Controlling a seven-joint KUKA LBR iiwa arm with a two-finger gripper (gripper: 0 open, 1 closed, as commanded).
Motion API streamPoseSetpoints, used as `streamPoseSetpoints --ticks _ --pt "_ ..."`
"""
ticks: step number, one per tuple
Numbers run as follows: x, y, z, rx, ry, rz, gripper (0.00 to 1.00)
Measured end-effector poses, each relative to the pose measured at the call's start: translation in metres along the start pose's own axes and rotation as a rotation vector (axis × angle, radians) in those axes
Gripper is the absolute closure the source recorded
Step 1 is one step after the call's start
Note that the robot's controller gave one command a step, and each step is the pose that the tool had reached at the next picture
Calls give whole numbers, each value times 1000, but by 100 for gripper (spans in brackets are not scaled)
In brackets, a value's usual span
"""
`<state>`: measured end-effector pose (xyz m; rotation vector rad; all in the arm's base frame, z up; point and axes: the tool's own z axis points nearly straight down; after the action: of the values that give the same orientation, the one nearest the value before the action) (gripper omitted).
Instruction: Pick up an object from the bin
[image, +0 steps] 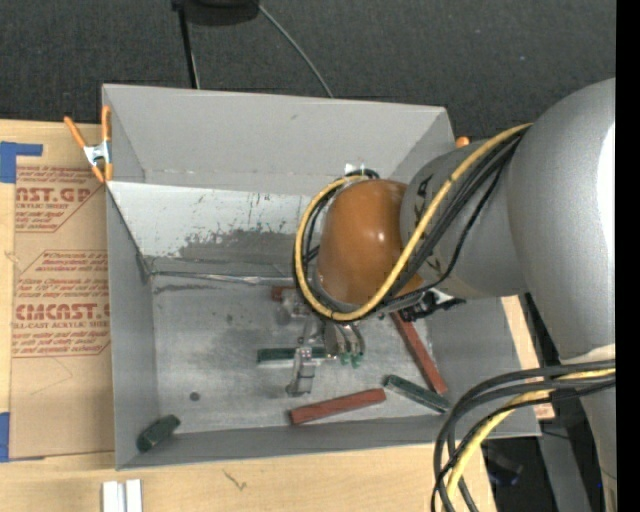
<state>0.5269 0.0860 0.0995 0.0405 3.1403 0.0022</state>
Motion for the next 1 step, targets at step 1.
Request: streamPoseSetpoints --ticks 1 --pt "5 0 28 0 1 -24 0"
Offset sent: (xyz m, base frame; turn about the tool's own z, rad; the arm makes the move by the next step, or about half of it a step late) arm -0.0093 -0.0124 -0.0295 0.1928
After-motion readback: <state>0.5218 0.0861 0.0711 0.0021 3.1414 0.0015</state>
